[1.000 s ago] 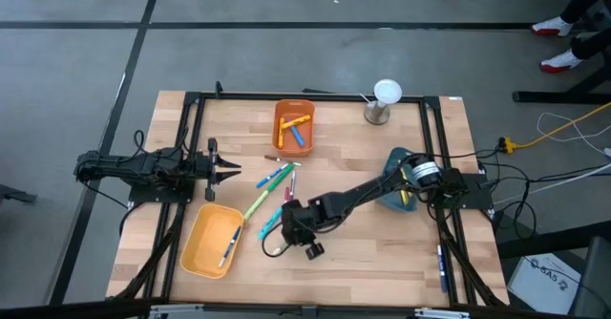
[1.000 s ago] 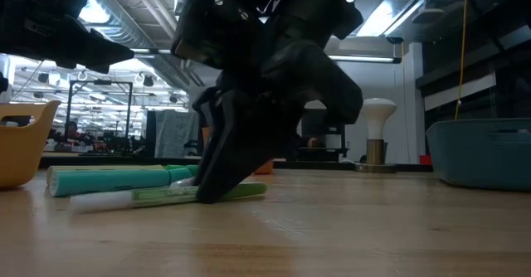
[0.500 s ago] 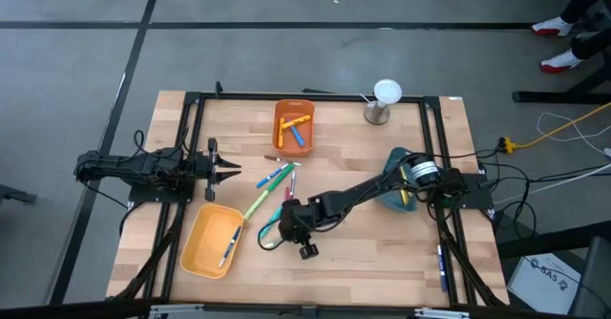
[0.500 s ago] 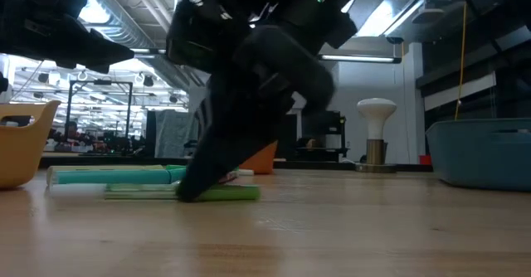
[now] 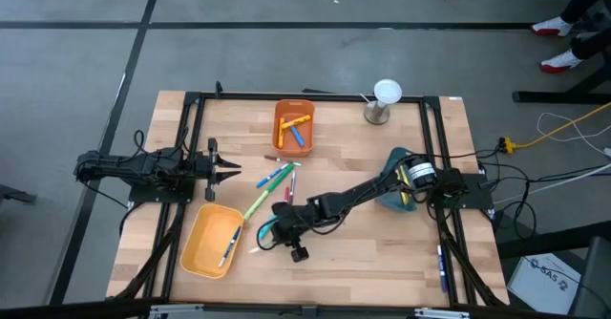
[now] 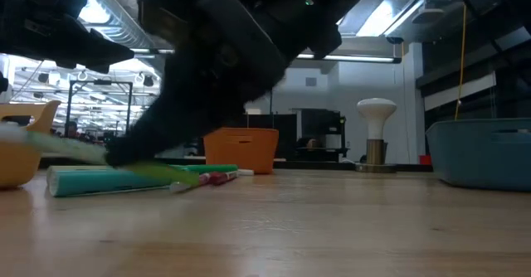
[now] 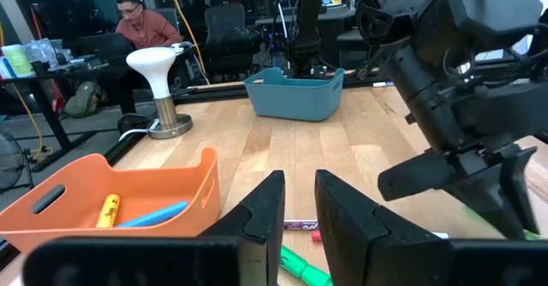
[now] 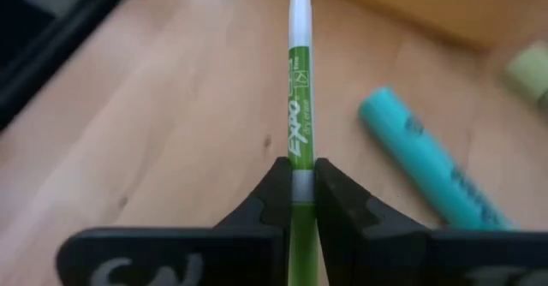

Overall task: Pick & Place Markers
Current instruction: Put the green marker pen into the yellow bin

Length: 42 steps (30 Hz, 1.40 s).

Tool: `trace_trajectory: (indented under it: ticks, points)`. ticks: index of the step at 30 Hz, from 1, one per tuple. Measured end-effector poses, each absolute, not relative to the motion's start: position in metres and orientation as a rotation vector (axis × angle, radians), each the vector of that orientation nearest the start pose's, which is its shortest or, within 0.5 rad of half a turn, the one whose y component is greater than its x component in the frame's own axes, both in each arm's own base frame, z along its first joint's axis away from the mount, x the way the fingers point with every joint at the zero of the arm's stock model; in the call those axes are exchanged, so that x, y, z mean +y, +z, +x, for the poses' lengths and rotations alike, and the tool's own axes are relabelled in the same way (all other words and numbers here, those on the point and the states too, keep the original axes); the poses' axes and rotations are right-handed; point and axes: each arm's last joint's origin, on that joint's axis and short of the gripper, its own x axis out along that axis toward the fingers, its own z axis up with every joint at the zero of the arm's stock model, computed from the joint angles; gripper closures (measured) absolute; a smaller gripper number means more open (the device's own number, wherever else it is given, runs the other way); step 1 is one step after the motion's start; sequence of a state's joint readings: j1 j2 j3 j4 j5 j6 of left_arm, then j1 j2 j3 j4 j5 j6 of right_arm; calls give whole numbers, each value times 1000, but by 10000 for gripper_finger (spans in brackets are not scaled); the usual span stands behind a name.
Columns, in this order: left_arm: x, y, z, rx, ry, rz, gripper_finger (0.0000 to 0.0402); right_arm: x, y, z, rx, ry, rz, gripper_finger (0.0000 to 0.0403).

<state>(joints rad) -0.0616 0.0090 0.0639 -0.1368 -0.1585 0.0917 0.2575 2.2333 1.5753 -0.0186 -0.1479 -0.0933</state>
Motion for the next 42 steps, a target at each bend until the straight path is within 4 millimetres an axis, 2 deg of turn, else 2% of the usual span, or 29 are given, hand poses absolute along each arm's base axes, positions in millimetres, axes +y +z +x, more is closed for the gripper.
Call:
trace_trajectory:
  ticks: [9, 18, 22, 30, 35, 42]
  points:
    - [-1, 171, 93, 86, 93, 101, 337, 109, 168, 487, 456, 373, -99, 368]
    - [-1, 171, 93, 85, 93, 101, 334, 111, 209, 512, 295, 352, -128, 368]
    - [-1, 171, 94, 85, 93, 100, 335, 114, 208, 530, 282, 342, -155, 368]
    - [-1, 171, 94, 88, 94, 101, 336, 121, 195, 563, 242, 365, -170, 368]
    - [-1, 171, 94, 87, 93, 101, 334, 120, 197, 573, 199, 360, -171, 368]
    - [-1, 171, 94, 87, 93, 101, 338, 116, 198, 577, 153, 346, -170, 367]
